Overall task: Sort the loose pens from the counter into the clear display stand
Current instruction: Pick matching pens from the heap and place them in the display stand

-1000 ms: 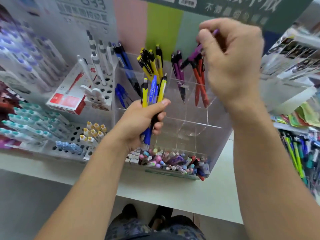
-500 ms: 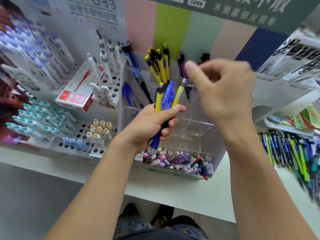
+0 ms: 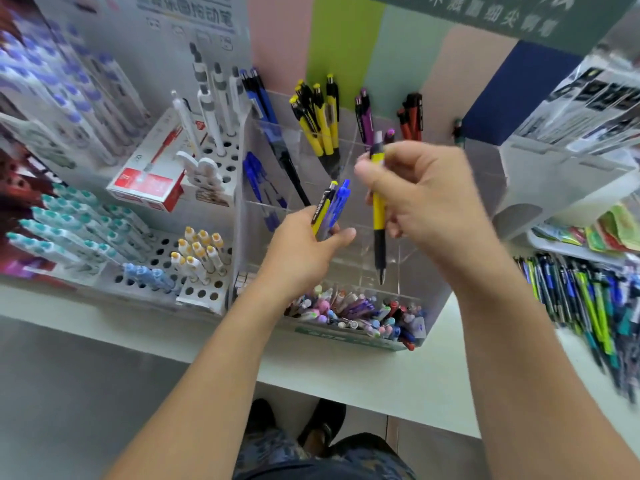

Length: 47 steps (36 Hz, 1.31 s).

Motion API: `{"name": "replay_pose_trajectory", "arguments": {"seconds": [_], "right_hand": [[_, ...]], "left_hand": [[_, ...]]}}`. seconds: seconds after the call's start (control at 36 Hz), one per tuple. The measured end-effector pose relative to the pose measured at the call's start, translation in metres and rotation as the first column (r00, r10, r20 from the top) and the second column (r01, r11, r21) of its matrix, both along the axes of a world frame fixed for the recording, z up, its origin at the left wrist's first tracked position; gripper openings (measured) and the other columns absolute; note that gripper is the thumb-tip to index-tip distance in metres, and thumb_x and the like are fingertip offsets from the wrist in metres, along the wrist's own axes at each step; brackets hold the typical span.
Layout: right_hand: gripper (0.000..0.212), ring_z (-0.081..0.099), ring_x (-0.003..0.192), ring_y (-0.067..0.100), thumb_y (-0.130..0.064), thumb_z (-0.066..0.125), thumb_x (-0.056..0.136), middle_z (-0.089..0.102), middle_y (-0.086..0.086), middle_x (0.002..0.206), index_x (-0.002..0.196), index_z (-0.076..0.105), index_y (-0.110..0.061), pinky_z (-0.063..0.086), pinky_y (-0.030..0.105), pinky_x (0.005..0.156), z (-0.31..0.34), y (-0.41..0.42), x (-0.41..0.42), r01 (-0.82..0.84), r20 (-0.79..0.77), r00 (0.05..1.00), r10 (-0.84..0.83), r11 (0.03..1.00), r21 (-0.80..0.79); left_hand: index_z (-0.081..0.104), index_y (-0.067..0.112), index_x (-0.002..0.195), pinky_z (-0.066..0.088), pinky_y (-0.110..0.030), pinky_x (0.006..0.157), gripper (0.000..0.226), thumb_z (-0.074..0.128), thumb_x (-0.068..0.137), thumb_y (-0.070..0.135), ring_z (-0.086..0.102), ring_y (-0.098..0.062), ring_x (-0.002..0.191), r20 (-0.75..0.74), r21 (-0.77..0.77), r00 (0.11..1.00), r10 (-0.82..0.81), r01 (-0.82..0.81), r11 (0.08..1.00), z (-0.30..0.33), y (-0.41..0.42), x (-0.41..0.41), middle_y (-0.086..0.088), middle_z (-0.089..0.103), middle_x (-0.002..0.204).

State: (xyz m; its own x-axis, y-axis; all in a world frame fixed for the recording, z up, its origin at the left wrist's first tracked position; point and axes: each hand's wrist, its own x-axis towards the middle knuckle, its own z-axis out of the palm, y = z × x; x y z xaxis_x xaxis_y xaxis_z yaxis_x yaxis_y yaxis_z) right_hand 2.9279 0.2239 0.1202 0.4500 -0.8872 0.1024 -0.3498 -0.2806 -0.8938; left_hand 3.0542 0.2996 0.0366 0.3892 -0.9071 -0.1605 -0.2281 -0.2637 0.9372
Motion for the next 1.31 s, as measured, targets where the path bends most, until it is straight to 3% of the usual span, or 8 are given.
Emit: {"name": "replay_pose_trajectory", "arguments": {"seconds": [0.22,0.36,0.53,0.67,0.83,0.97,1.11,1.31], "right_hand": [[0.017,0.053,0.043,0.020,-0.024,0.076,0.091,0.066,0.020,0.064,0.084,0.071,-0.010,0.044,0.026,0.040,-0.020,-0.001,0.014,-0.019,-0.078,0.996,0.031,0.990,0.141],[0.030,0.048,0.037,0.011,-0.023,0.067,0.098,0.057,-0.004,0.048,0.089,0.063,0.005,0.041,0.026,0.039,-0.017,-0.001,0.019,0.000,-0.015,1.000,0.003,0.982,0.189],[0.028,0.047,0.041,0.010,-0.020,0.059,0.103,0.050,-0.008,0.045,0.098,0.059,0.008,0.042,0.025,0.042,-0.009,0.004,0.029,-0.024,0.071,0.997,0.010,0.979,0.201],[0.019,0.034,0.046,0.010,-0.019,0.052,0.105,0.039,-0.002,0.055,0.088,0.049,-0.013,0.030,0.026,0.040,-0.004,0.001,0.030,0.189,0.239,0.937,-0.254,0.945,0.265],[0.019,0.034,0.050,0.013,-0.017,0.048,0.106,0.036,0.004,0.065,0.088,0.042,-0.014,0.028,0.029,0.040,0.006,-0.001,0.029,0.225,0.326,0.907,-0.266,0.961,0.158],[0.020,0.053,0.061,0.032,-0.031,0.055,0.097,0.049,0.005,0.068,0.080,0.046,-0.028,0.049,0.051,0.058,0.039,-0.030,0.028,0.478,0.442,0.839,-0.319,0.820,-0.315],[0.015,0.045,0.059,-0.007,-0.018,0.052,0.100,0.036,-0.018,0.063,0.087,0.044,-0.015,0.031,0.007,0.064,0.048,-0.039,0.049,0.501,0.432,0.859,-0.277,0.631,-0.592],[0.019,0.047,0.059,-0.015,-0.020,0.056,0.101,0.042,-0.017,0.067,0.087,0.045,-0.015,0.032,0.008,0.055,0.034,-0.045,0.076,0.227,-0.003,0.963,-0.270,0.813,-0.537]], "left_hand": [[0.056,0.023,0.101,0.045,-0.034,0.065,0.016,0.067,0.090,0.022,0.063,-0.019,0.082,0.208,0.019,0.978,-0.031,0.027,0.999,0.010,0.003,-0.004,0.002,0.065,0.090],[0.062,0.018,0.099,0.044,-0.034,0.049,0.016,0.063,0.092,0.004,0.053,-0.019,0.050,-0.227,-0.028,0.961,-0.157,0.155,0.988,0.014,0.003,0.005,0.001,0.060,0.064],[0.053,0.011,0.116,0.037,-0.025,0.049,0.037,0.055,0.084,0.029,0.038,-0.014,0.054,-0.754,-0.120,0.604,-0.258,0.258,0.958,0.020,0.008,0.027,-0.012,0.043,0.086],[0.053,0.012,0.101,0.035,-0.021,0.048,0.019,0.047,0.101,0.031,0.036,-0.010,0.053,-0.879,-0.150,0.442,-0.180,0.102,0.983,0.013,0.003,0.028,0.001,0.044,0.070],[0.049,0.011,0.101,0.034,-0.017,0.046,0.013,0.048,0.104,0.024,0.034,-0.007,0.053,-0.804,-0.167,0.582,-0.125,-0.018,0.986,0.008,0.003,0.025,0.003,0.047,0.069],[0.054,0.017,0.099,0.035,-0.020,0.049,0.011,0.047,0.107,0.019,0.037,-0.009,0.053,-0.627,-0.205,0.777,-0.051,-0.101,0.973,0.007,0.002,0.024,0.002,0.051,0.073],[0.057,0.018,0.112,0.040,-0.023,0.052,0.012,0.046,0.107,0.017,0.047,-0.010,0.058,-0.482,-0.212,0.876,0.034,-0.155,0.965,0.008,-0.001,0.030,0.004,0.060,0.075],[0.057,0.019,0.108,0.042,-0.023,0.053,0.016,0.042,0.108,0.013,0.049,-0.011,0.060,-0.466,-0.183,0.884,0.031,-0.131,0.974,0.004,0.002,0.030,0.005,0.061,0.075]]}}
